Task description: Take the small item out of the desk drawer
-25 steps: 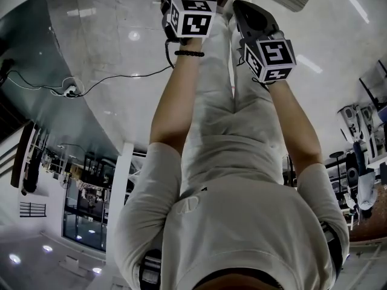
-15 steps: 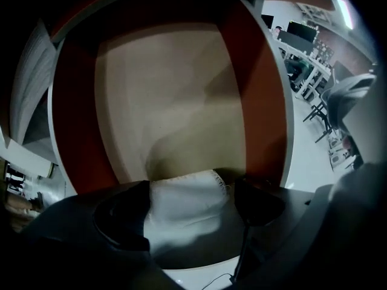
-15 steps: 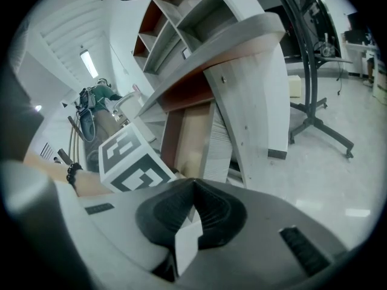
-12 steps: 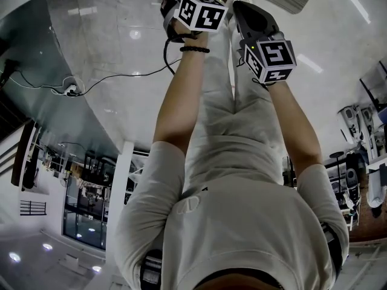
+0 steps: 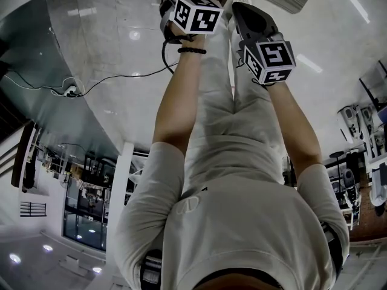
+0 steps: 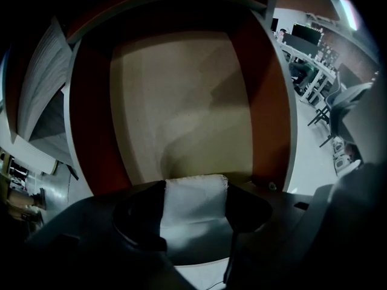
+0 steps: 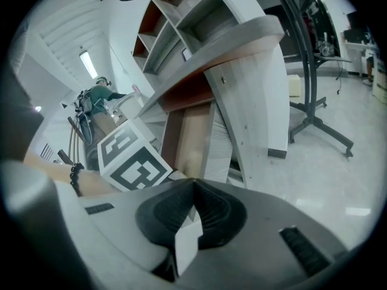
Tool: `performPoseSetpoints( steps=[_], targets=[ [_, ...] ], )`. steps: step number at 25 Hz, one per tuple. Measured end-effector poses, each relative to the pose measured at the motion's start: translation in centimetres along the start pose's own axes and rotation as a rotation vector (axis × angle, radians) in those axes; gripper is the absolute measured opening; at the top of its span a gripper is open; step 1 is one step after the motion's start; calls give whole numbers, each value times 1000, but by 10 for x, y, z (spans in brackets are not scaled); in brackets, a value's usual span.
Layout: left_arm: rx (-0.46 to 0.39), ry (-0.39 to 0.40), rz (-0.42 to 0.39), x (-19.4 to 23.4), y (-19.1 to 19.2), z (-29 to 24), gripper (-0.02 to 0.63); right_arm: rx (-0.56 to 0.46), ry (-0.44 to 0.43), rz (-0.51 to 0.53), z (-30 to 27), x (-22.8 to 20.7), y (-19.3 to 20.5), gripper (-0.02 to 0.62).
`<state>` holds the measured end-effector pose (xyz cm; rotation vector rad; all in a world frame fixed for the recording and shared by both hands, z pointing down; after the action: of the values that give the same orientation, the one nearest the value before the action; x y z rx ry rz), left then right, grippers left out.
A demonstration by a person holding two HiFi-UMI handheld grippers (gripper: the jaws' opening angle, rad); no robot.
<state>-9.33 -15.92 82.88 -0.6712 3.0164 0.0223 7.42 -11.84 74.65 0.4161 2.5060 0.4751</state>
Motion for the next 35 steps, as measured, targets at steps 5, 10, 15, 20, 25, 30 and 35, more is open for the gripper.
performPoseSetpoints(
  steps=[5, 10, 15, 20, 25, 30, 35],
  targets=[
    [-39, 42, 16, 2, 3, 7, 278, -11, 6, 4, 6, 2, -2, -2],
    [-96, 61, 46, 12, 11, 29, 278, -20, -2, 29, 22, 17, -10, -2],
    [-141, 89, 64, 23, 20, 69, 278, -35, -8, 88, 49, 45, -32, -2],
    [-234, 92, 89, 29, 25, 120, 278, -64, 5, 117, 81, 66, -54, -2],
    [-352, 89, 113, 38, 22, 192, 278, -122, 37, 154, 135, 83, -86, -2],
    [-434, 76, 118, 48, 27, 255, 278, -196, 54, 165, 190, 100, -118, -2],
    [-539, 66, 108, 58, 33, 320, 278, -281, 89, 191, 236, 117, -150, -2]
  ],
)
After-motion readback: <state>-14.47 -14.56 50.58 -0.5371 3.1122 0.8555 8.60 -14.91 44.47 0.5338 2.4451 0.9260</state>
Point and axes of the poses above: the fingertips, and each gripper's own axes: z backward along the fingers, x to its left, y out of its underside, the point moved 10 cm from there along z, backward along the fingers, and after that the axes turned 13 degrees about x, right-handed, at the moved point
